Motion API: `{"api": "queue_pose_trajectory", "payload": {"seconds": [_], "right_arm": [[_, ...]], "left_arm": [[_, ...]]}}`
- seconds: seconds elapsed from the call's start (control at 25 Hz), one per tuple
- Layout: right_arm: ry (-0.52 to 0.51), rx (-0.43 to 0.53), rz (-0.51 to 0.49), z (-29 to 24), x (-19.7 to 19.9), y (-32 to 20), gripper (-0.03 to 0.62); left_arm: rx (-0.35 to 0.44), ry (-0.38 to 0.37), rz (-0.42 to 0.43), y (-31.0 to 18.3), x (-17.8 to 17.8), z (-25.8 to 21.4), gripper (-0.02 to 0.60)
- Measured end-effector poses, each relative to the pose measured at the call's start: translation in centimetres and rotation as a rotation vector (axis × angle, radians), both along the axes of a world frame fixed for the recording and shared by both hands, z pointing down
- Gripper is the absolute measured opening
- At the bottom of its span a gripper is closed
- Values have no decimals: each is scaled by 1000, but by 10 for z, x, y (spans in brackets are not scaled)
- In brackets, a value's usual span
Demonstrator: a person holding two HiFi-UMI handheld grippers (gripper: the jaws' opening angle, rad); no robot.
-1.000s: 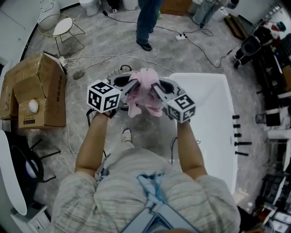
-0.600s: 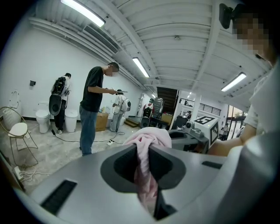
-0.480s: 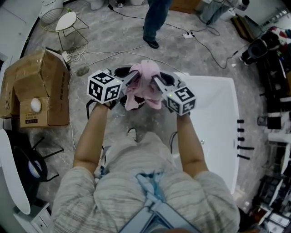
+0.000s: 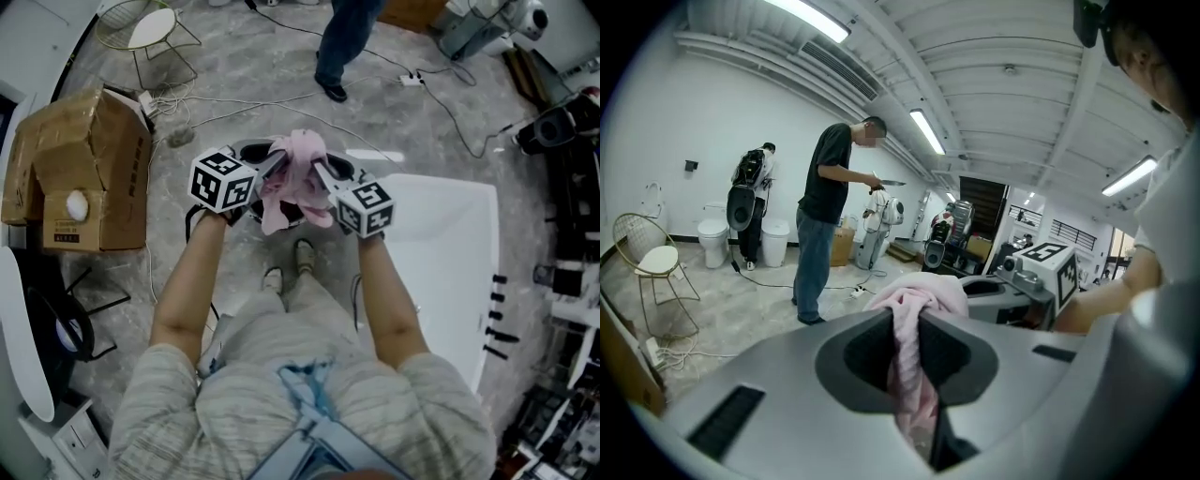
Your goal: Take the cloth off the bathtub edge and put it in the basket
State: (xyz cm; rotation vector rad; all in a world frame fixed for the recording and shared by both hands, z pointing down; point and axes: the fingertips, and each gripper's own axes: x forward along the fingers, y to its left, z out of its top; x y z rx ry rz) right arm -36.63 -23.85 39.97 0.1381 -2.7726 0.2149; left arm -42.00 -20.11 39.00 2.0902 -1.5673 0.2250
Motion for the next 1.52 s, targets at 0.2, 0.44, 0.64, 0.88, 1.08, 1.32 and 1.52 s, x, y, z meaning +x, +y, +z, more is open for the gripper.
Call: {"api": "queue_pose_trajectory", "payload": {"seconds": [0.2, 0.44, 0.64, 0.88, 1.08, 1.32, 1.52], "right_arm": [[23, -30, -16, 31, -20, -18, 46], [76, -52, -38, 63, -44, -29, 46], [114, -61, -43, 79, -55, -35, 46], [73, -54, -64, 59, -73, -46, 46], [-4, -27, -64, 18, -87, -57, 46], [-20, -14, -70, 8, -92, -69, 46], [26, -33, -81, 29, -88, -68, 47]], "left_arm": [[-36, 21, -39, -15, -19, 29, 46], [-79, 36, -63, -27, -42, 62, 45], [-107, 41, -73, -35, -52, 79, 46], [-51, 52, -72, -57, -64, 58, 46], [25, 3, -54, -74, -77, 18, 46], [53, -2, -51, -80, -81, 2, 46], [12, 27, -53, -76, -74, 23, 45]]}}
